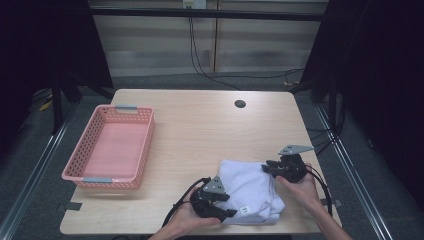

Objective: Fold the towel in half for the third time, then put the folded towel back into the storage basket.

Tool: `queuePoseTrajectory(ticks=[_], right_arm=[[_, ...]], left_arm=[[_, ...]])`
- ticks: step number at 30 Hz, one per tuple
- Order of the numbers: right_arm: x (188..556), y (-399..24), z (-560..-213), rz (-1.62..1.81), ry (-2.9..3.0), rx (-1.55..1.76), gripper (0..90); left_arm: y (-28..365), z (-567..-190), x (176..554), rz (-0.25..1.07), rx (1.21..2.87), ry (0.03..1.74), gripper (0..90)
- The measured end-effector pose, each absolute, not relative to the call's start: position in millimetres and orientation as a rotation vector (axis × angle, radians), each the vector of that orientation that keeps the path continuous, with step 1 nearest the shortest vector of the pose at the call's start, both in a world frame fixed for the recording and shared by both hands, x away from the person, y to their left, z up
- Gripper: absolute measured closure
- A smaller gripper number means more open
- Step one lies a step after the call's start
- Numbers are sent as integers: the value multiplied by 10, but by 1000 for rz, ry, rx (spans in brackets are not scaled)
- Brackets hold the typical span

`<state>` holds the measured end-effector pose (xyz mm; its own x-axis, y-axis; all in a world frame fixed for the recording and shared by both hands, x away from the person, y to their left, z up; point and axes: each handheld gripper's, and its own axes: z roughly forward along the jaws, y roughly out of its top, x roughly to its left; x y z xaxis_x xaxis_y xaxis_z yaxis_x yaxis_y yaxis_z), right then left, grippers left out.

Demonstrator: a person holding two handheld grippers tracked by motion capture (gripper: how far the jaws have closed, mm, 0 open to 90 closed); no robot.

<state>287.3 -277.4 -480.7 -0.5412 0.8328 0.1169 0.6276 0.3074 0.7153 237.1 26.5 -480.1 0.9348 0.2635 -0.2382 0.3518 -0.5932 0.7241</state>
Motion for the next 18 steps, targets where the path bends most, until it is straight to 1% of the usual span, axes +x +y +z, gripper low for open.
queuePoseTrajectory(ticks=[3,6,7,8,9,15,18], right_arm=[[2886,-2801,-4893,1034,2296,1355,410],[2917,-2845,-4941,1066,2317,1391,368],[2921,-2854,-4943,1068,2311,1393,346],[2931,-2861,-4948,1076,2319,1388,349],[2933,-2861,-4949,1088,2328,1392,348],[2910,-2869,-4874,1166,2326,1379,285],[2934,-2857,-4916,1149,2343,1377,283]], left_arm=[[445,-4743,2315,-130,2226,497,362],[631,-4828,2235,-123,2247,547,311],[644,-4870,2226,-142,2251,555,291],[634,-4891,2227,-162,2260,555,256],[606,-4901,2224,-169,2252,558,246],[466,-4951,2223,-152,2275,537,247],[414,-4956,2227,-156,2273,530,253]])
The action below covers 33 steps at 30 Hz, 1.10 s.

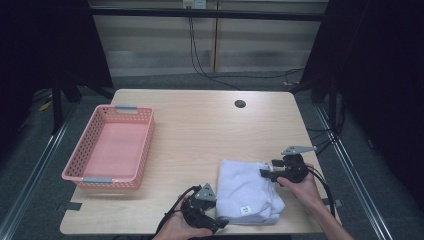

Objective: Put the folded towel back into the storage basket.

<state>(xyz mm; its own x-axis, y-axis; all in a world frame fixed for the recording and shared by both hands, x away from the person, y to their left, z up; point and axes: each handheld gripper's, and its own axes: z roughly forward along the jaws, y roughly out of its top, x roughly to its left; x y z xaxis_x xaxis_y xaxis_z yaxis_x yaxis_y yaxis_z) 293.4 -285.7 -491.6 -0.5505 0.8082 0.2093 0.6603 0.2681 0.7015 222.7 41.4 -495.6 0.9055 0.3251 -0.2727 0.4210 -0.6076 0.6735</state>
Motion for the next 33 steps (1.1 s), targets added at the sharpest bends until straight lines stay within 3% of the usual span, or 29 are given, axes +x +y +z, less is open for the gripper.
queuePoseTrajectory(ticks=[8,9,11,14,21,33], right_arm=[[2956,-2800,-5004,1100,2388,1375,291],[2957,-2799,-5003,1099,2392,1373,318],[2942,-2788,-4994,1140,2437,1357,511],[2928,-2771,-4992,1157,2467,1332,581],[2948,-2790,-4987,1198,2493,1346,692],[2954,-2745,-4812,1261,2469,1367,722]], left_arm=[[374,-4948,2238,-89,2293,503,488],[372,-4949,2239,-103,2289,508,528],[369,-4940,2243,-106,2308,493,609],[369,-4937,2262,-135,2308,510,682],[401,-4940,2326,-201,2299,534,727],[489,-4772,2316,-200,2252,532,745]])
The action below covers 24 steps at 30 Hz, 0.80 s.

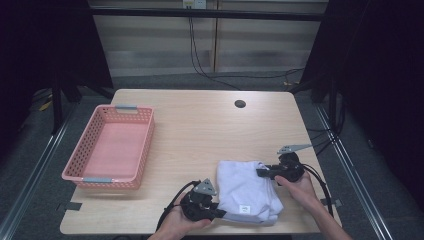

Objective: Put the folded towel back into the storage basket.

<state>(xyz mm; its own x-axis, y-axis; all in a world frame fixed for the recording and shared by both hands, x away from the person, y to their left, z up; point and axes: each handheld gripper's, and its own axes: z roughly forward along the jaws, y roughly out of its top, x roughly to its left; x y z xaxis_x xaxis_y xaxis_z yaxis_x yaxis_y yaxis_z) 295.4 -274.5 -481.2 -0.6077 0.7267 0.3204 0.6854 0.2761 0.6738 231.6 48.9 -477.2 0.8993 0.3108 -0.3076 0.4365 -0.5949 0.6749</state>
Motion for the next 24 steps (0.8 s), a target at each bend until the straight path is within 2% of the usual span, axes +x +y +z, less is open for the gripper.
queuePoseTrajectory(ticks=[18,24], right_arm=[[3198,-2653,-4446,1388,2459,1282,723],[3346,-2542,-4324,1423,2464,1262,723]], left_arm=[[735,-4494,2498,-166,2159,562,746],[892,-4450,2581,-138,2138,622,746]])
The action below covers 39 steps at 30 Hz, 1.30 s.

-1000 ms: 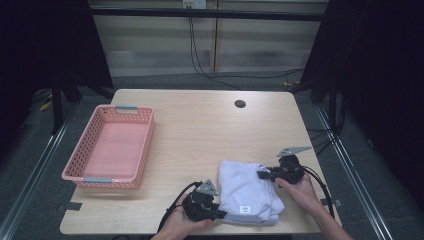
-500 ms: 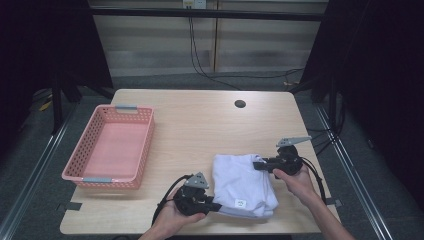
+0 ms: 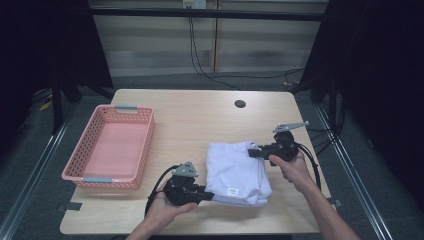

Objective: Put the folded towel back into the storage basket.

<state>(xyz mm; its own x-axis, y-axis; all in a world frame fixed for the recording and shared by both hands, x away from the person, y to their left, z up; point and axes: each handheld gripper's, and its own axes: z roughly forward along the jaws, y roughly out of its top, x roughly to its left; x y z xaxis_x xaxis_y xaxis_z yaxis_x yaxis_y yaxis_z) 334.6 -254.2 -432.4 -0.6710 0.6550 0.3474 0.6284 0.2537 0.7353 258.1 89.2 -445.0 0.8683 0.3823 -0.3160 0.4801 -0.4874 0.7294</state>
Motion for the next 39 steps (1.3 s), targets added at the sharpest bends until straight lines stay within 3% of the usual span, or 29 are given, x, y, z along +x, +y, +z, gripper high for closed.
queuePoseTrajectory(ticks=[19,39], right_arm=[[3740,-2156,-3978,1466,2469,1170,724],[4132,-1544,-3791,1547,2508,1081,724]], left_arm=[[1335,-4041,2814,-45,2020,669,751],[1946,-3876,2930,47,1935,761,753]])
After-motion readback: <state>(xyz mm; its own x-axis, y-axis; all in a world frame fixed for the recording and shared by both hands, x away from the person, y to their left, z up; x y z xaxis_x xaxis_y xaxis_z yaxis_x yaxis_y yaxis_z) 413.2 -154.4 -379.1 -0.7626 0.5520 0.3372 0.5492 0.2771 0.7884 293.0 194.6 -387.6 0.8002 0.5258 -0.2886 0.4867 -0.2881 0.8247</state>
